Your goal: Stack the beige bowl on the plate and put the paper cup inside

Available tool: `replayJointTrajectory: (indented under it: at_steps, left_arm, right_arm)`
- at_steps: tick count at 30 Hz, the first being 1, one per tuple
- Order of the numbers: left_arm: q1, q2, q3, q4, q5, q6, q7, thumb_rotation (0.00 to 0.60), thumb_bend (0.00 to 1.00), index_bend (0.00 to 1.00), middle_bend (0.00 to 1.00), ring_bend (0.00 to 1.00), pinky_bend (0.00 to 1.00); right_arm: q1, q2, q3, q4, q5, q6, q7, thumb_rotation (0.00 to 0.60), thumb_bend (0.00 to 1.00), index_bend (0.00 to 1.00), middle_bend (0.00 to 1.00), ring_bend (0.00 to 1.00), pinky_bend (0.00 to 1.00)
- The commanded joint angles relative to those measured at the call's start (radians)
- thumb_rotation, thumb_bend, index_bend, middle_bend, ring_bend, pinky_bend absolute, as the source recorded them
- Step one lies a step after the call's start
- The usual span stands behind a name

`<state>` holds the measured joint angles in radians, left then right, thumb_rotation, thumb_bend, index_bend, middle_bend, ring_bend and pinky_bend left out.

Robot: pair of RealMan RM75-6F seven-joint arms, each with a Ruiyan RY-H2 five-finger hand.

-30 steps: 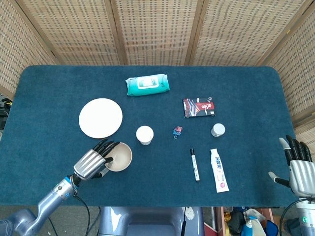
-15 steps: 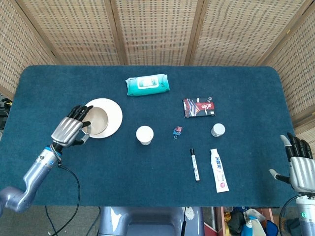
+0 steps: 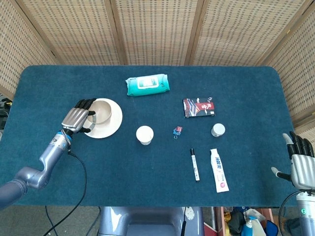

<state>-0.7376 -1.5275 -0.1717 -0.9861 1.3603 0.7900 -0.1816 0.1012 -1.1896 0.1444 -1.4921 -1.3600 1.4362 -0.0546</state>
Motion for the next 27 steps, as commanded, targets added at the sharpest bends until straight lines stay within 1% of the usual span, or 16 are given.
replayJointTrajectory:
  at_steps: [1, 6, 9, 14, 15, 17, 18, 19, 20, 21, 22, 24, 27]
  left_arm:
    - [-0.005, -0.014, 0.017, 0.025, -0.009, -0.008, 0.033, 0.600, 0.48, 0.67, 0.00, 0.00, 0.00]
    - [-0.012, -0.021, 0.016, 0.027, -0.018, -0.015, 0.046, 0.600, 0.48, 0.67, 0.00, 0.00, 0.00]
    - [-0.012, -0.030, 0.011, 0.045, -0.041, -0.017, 0.079, 0.600, 0.48, 0.67, 0.00, 0.00, 0.00]
    - [-0.014, -0.043, 0.006, 0.064, -0.066, -0.029, 0.092, 0.600, 0.48, 0.65, 0.00, 0.00, 0.00]
    - [-0.015, -0.046, 0.006, 0.065, -0.072, -0.036, 0.092, 0.600, 0.48, 0.61, 0.00, 0.00, 0.00]
    - [-0.018, -0.050, 0.005, 0.068, -0.082, -0.047, 0.095, 0.600, 0.48, 0.49, 0.00, 0.00, 0.00]
    - [-0.020, -0.049, 0.004, 0.067, -0.087, -0.053, 0.098, 0.600, 0.46, 0.38, 0.00, 0.00, 0.00]
    - [-0.021, -0.047, 0.004, 0.063, -0.093, -0.060, 0.103, 0.600, 0.41, 0.27, 0.00, 0.00, 0.00]
    - [-0.022, -0.042, 0.004, 0.055, -0.100, -0.067, 0.109, 0.600, 0.36, 0.19, 0.00, 0.00, 0.00]
    - [-0.023, -0.038, 0.002, 0.049, -0.104, -0.069, 0.113, 0.600, 0.28, 0.09, 0.00, 0.00, 0.00]
    - [-0.022, -0.031, 0.000, 0.036, -0.106, -0.067, 0.111, 0.600, 0.21, 0.03, 0.00, 0.00, 0.00]
    - [-0.020, -0.022, -0.001, 0.023, -0.106, -0.062, 0.105, 0.600, 0.14, 0.00, 0.00, 0.00, 0.00]
    - [-0.010, 0.007, -0.007, -0.019, -0.095, -0.031, 0.079, 0.600, 0.05, 0.00, 0.00, 0.00, 0.00]
  right_arm:
    - [0.000, -0.001, 0.001, 0.004, 0.004, -0.003, 0.002, 0.600, 0.00, 0.01, 0.00, 0.00, 0.00]
    - [0.001, -0.001, 0.001, 0.008, 0.009, -0.007, 0.005, 0.600, 0.00, 0.01, 0.00, 0.00, 0.00]
    - [0.000, -0.002, 0.000, 0.011, 0.010, -0.009, 0.008, 0.600, 0.00, 0.01, 0.00, 0.00, 0.00]
    - [-0.001, -0.001, -0.001, 0.011, 0.008, -0.006, 0.012, 0.600, 0.00, 0.01, 0.00, 0.00, 0.00]
    - [-0.001, -0.001, -0.001, 0.010, 0.008, -0.006, 0.011, 0.600, 0.00, 0.01, 0.00, 0.00, 0.00]
    - [0.000, -0.002, -0.001, 0.010, 0.008, -0.007, 0.010, 0.600, 0.00, 0.01, 0.00, 0.00, 0.00]
    - [0.001, -0.002, -0.001, 0.010, 0.009, -0.007, 0.009, 0.600, 0.00, 0.01, 0.00, 0.00, 0.00]
    - [0.001, -0.002, -0.001, 0.010, 0.009, -0.007, 0.009, 0.600, 0.00, 0.01, 0.00, 0.00, 0.00]
    - [0.001, -0.002, -0.001, 0.010, 0.010, -0.008, 0.009, 0.600, 0.00, 0.01, 0.00, 0.00, 0.00]
    - [0.001, -0.001, -0.001, 0.009, 0.010, -0.008, 0.010, 0.600, 0.00, 0.01, 0.00, 0.00, 0.00]
    - [0.001, -0.001, -0.001, 0.009, 0.010, -0.007, 0.010, 0.600, 0.00, 0.01, 0.00, 0.00, 0.00]
    - [0.001, -0.001, 0.000, 0.009, 0.009, -0.007, 0.011, 0.600, 0.00, 0.01, 0.00, 0.00, 0.00]
    - [0.000, 0.001, -0.001, 0.008, 0.008, -0.006, 0.014, 0.600, 0.00, 0.01, 0.00, 0.00, 0.00]
